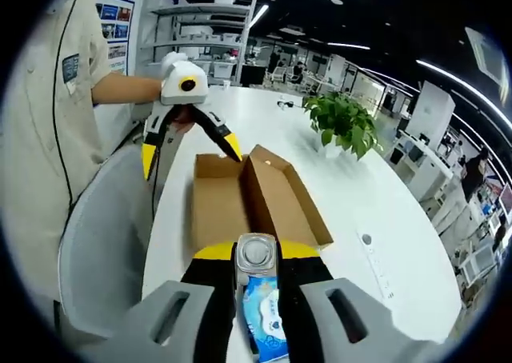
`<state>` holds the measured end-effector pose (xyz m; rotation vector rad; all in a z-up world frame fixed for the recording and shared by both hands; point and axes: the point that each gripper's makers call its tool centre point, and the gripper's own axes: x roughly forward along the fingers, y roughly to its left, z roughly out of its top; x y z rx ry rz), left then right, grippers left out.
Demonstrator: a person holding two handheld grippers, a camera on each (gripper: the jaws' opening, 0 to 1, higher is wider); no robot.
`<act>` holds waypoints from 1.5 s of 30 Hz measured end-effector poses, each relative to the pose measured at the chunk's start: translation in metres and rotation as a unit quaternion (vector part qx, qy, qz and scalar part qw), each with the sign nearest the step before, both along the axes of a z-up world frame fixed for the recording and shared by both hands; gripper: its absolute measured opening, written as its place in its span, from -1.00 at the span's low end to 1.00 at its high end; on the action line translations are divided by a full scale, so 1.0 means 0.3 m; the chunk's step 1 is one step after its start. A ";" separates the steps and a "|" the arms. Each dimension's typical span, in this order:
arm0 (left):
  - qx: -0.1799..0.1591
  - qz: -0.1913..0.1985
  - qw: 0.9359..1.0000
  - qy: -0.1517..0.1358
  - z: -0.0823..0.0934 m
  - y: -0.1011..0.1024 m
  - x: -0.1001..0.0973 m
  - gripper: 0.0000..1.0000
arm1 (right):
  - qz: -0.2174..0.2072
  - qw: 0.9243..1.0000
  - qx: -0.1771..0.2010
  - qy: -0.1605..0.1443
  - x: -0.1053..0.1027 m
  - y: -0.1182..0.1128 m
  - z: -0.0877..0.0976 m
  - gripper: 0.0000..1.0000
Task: Operate the shoe box by opening the lid, removing the specified soft item, and placing it in the target area until the item is outside and the box remains undamaged.
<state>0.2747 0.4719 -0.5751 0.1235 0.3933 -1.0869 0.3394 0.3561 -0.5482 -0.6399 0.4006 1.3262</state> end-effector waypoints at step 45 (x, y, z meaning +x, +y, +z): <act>0.011 0.181 0.983 0.020 -0.090 0.272 -0.037 0.99 | 0.001 0.993 -0.116 0.009 0.400 -0.139 -0.343 -0.68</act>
